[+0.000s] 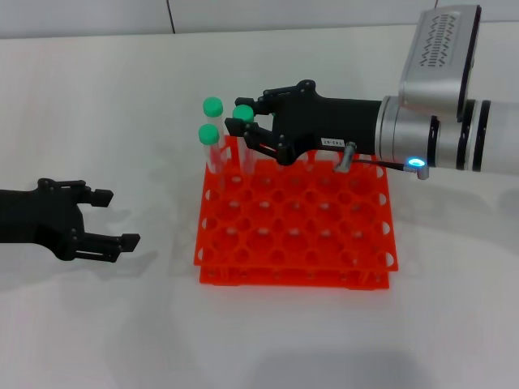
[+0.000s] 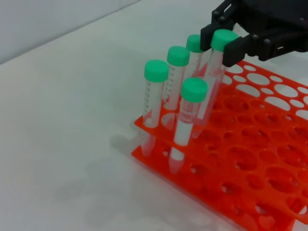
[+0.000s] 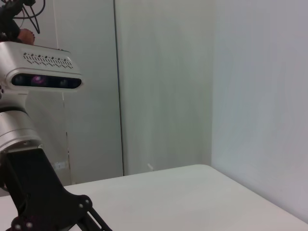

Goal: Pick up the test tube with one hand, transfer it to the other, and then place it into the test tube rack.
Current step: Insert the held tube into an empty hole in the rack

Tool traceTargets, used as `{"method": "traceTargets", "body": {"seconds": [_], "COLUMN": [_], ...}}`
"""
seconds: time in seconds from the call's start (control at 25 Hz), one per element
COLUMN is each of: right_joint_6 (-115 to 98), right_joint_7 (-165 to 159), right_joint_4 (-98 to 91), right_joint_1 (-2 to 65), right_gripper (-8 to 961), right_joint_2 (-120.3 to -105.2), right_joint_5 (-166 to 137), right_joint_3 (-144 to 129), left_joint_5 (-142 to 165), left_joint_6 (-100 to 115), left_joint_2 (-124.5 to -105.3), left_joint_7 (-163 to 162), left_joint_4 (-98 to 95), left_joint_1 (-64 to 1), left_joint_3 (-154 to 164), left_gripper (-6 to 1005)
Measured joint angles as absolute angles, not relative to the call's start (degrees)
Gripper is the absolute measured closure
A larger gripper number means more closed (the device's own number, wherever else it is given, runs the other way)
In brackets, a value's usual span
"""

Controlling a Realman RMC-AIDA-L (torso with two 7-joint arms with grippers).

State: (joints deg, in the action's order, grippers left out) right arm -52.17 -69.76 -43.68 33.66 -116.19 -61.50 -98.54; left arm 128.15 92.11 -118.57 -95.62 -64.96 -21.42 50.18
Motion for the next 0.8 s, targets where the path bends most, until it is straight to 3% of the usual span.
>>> {"method": "traceTargets", "body": {"seconds": [0.8], "right_joint_6": [-52.25], "right_joint_7": [-69.87], "right_joint_4": [-43.76], "right_joint_1": [33.75], "right_gripper": [687], "right_joint_2": [-116.19], "right_joint_5": [-61.43], "right_joint_3": [-98.52], "left_joint_5": [128.16], "left_joint_6": [91.81], "left_joint_2": [-118.56], "left_joint_7": [-95.62], "left_joint_4": [-64.68], "left_joint_1": [-22.08], "left_joint_3": [50.18], "left_gripper": [124]}}
